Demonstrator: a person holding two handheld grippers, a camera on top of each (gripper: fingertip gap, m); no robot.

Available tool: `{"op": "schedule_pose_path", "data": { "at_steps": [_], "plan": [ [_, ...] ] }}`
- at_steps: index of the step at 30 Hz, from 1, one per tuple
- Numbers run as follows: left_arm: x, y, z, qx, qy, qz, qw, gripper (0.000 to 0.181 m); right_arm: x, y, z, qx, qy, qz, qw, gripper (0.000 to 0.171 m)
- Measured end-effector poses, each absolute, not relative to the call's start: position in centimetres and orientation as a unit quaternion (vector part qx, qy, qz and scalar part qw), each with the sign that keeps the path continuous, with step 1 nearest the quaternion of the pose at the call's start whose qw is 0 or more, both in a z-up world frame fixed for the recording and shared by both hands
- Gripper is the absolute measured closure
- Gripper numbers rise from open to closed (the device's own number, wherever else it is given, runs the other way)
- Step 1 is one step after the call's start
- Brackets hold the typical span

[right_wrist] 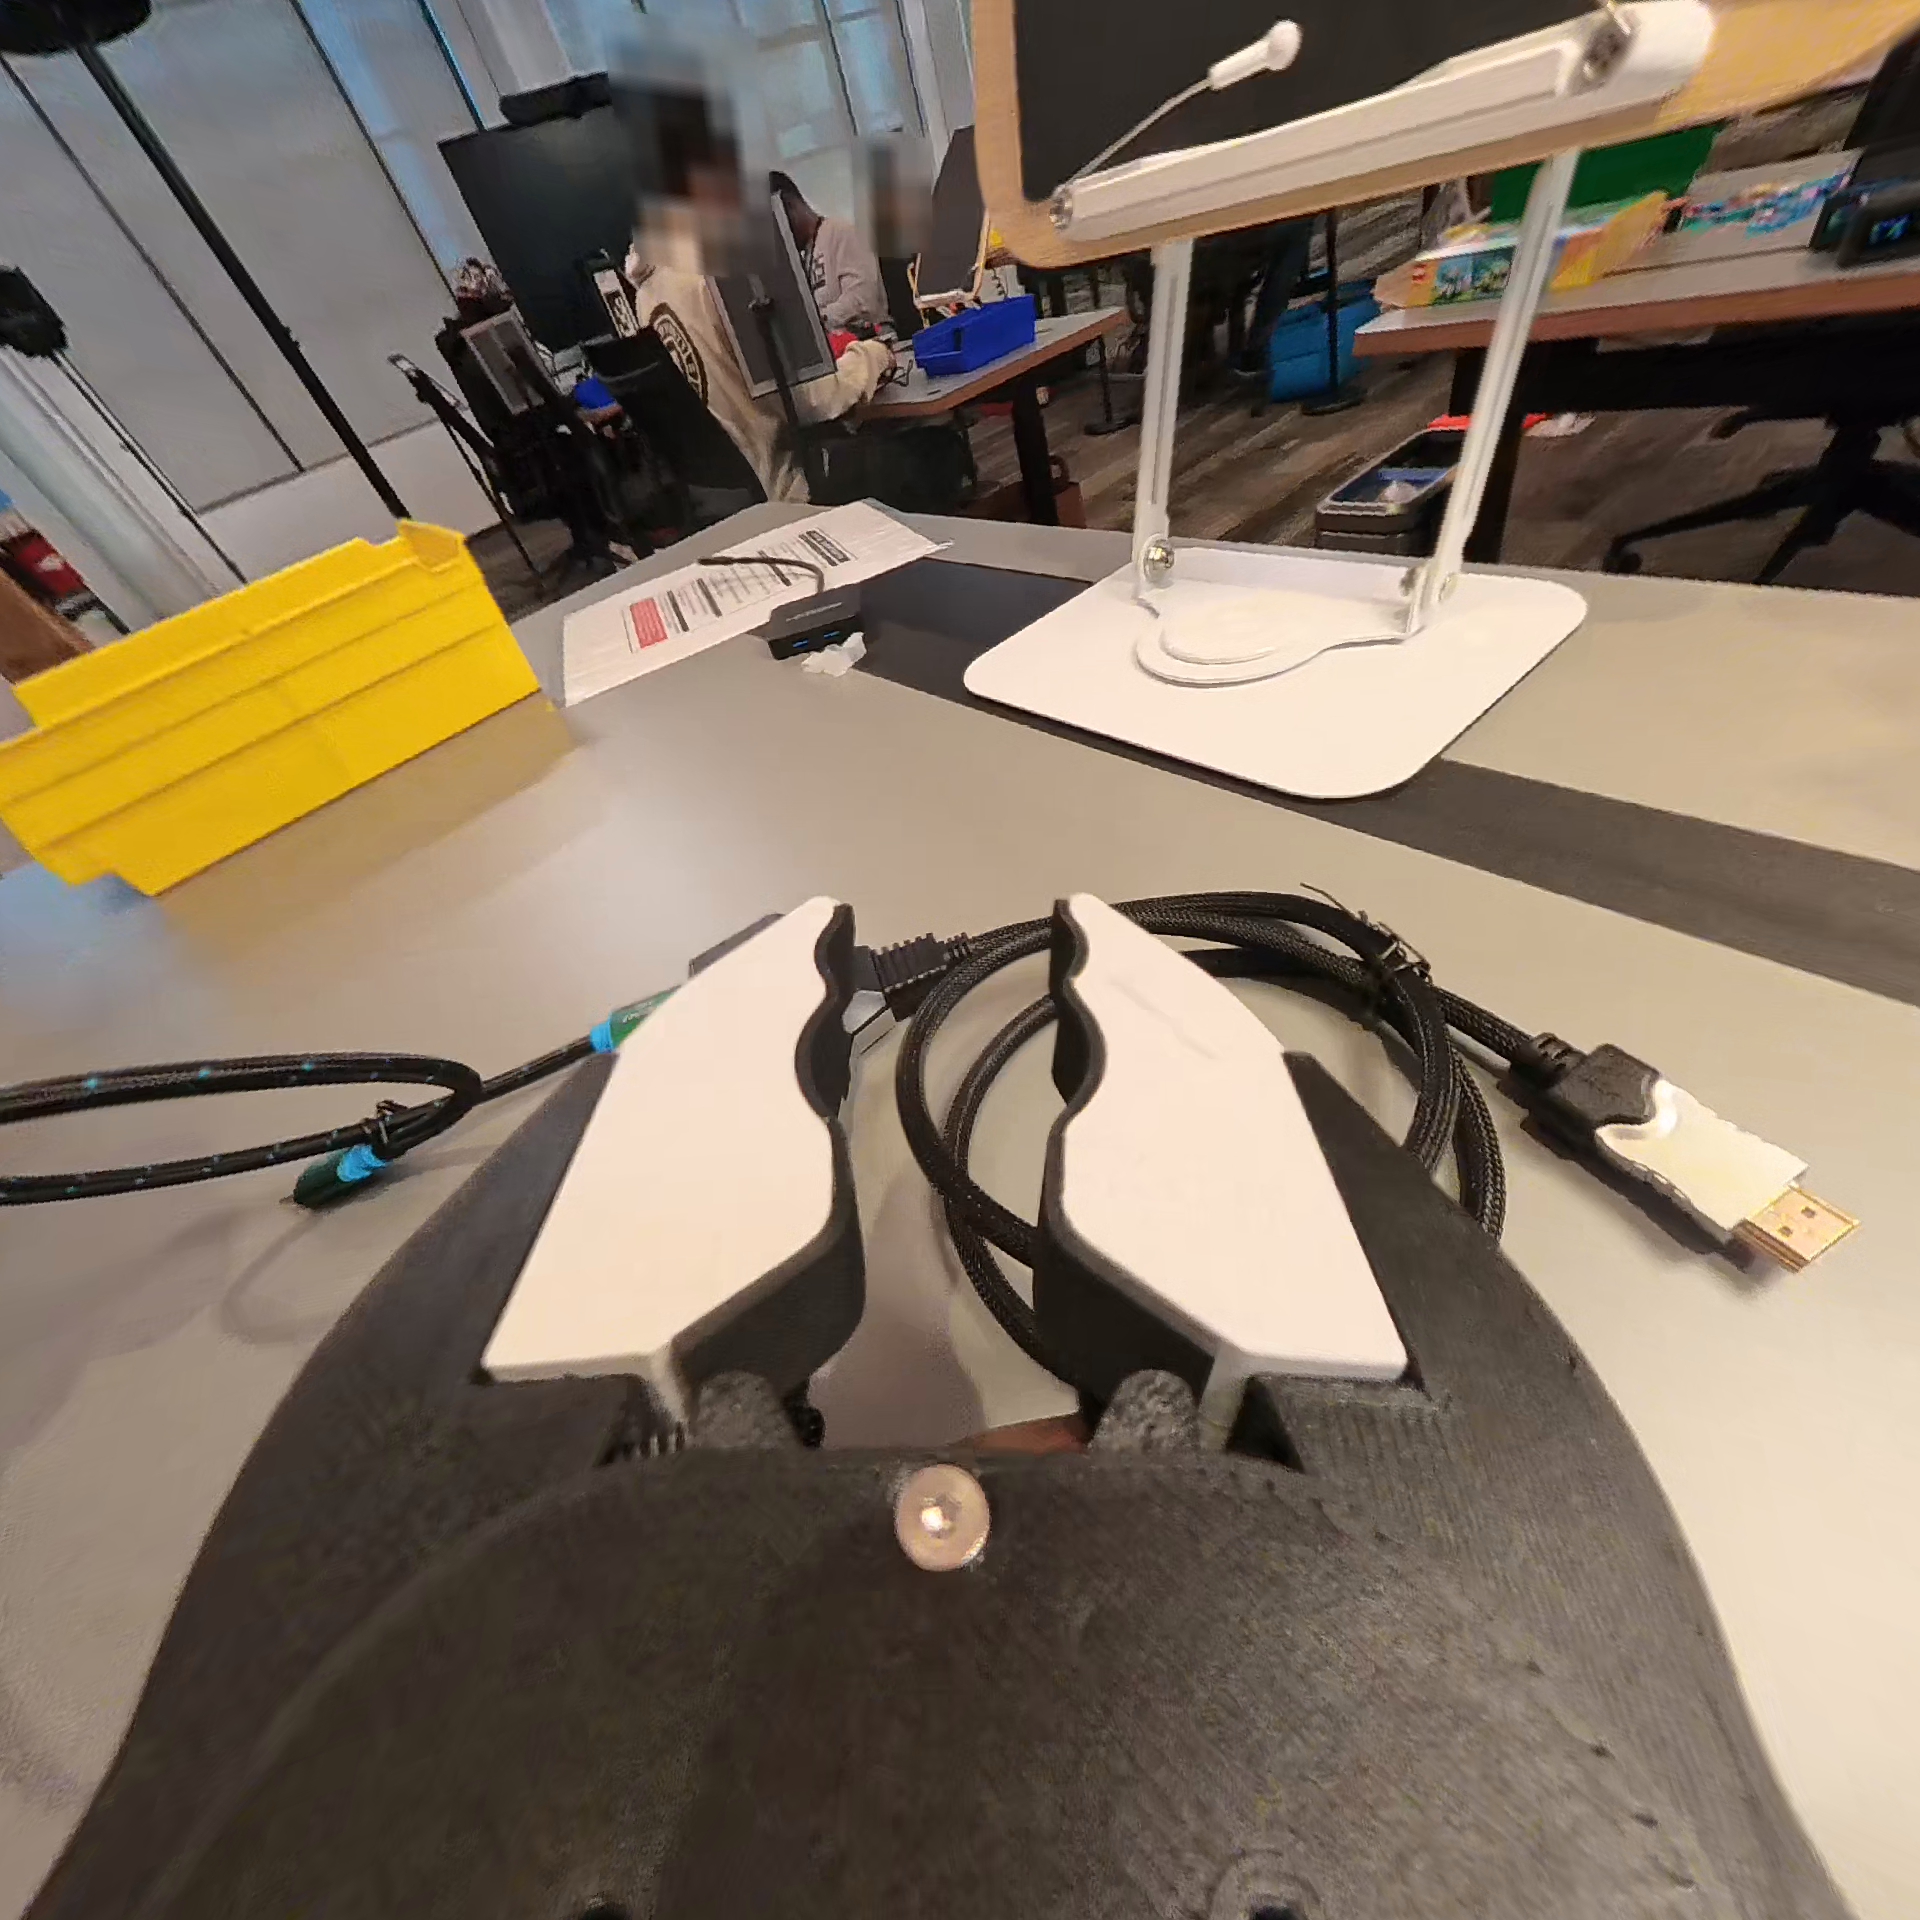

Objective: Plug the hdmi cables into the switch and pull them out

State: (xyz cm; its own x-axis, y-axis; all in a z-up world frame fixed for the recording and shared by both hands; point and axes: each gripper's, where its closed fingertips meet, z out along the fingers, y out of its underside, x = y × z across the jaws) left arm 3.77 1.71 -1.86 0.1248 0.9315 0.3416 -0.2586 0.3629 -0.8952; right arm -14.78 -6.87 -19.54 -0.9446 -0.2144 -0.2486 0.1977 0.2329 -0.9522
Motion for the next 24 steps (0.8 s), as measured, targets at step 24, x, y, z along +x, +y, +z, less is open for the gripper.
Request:
{"op": "schedule_pose_path", "data": {
  "at_steps": [24],
  "plan": [
    [5.2, 1.7, -21.6, -0.24, -0.737, 0.356, 0.521, 0.174, -2.1, 0.3, -21.6, -0.382, 0.731, -0.498, 0.269, 0.105]
  ]
}}
